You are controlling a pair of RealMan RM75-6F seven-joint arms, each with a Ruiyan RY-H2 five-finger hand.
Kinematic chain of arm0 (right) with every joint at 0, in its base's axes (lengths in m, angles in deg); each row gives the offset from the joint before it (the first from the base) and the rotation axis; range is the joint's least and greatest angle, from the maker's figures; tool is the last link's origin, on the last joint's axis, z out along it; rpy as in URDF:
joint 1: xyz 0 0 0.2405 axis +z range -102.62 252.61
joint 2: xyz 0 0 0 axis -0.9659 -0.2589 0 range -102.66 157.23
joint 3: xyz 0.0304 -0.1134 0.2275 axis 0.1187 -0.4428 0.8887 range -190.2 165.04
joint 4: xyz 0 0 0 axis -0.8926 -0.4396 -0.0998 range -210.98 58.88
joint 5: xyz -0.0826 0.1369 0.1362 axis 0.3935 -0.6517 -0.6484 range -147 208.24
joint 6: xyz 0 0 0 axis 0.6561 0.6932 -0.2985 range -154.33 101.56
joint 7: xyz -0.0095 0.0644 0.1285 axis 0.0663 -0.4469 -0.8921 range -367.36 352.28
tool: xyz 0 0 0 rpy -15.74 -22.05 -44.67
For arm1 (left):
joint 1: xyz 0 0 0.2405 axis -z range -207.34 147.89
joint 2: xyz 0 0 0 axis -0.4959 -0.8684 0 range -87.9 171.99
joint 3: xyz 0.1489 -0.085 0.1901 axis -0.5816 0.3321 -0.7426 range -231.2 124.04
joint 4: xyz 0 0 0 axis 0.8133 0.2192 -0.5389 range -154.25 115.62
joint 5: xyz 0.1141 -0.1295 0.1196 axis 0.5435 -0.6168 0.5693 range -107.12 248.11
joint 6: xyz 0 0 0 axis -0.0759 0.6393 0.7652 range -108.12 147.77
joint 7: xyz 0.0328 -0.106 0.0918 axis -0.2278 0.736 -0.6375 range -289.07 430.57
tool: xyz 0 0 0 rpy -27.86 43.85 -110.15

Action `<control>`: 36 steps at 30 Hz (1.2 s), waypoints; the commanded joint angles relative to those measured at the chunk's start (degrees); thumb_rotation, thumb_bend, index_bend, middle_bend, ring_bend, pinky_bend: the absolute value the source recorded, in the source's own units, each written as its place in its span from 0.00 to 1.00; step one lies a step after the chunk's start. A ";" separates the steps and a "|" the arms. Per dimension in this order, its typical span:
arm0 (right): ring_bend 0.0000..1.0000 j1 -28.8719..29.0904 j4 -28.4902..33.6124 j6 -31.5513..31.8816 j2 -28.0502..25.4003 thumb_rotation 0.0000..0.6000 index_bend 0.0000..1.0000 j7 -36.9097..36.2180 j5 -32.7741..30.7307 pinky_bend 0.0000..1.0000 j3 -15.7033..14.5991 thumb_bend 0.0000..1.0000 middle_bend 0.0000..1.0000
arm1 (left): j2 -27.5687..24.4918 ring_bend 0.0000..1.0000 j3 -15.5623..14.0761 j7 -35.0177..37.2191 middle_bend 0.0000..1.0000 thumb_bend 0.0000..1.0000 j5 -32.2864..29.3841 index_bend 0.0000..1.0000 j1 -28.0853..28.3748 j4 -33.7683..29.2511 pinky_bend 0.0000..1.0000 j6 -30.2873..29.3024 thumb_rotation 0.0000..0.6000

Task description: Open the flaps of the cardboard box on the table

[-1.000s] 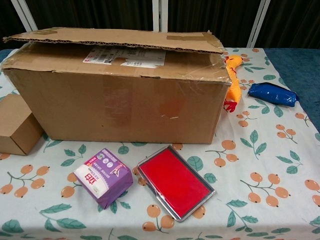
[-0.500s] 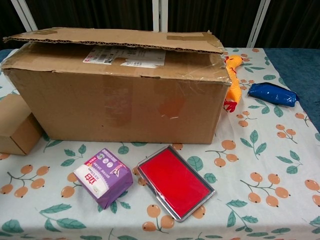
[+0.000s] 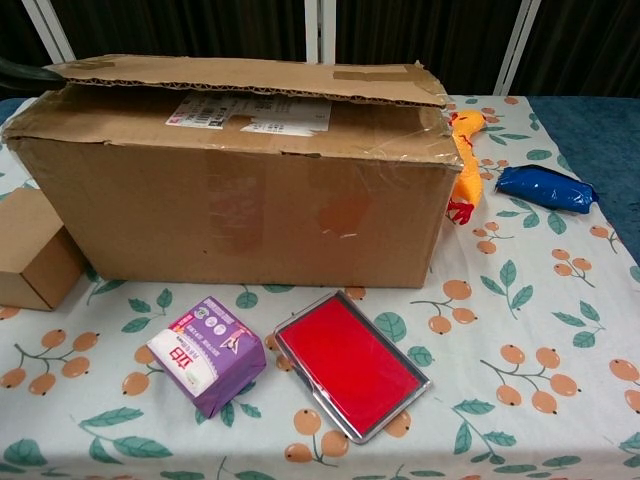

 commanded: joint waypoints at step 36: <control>0.00 -1.17 2.01 2.47 -0.95 1.00 0.00 0.04 -1.12 0.00 1.16 0.19 0.00 | 15.35 0.12 12.91 -9.62 0.02 0.00 -1.65 0.08 17.57 25.22 0.22 -4.72 1.00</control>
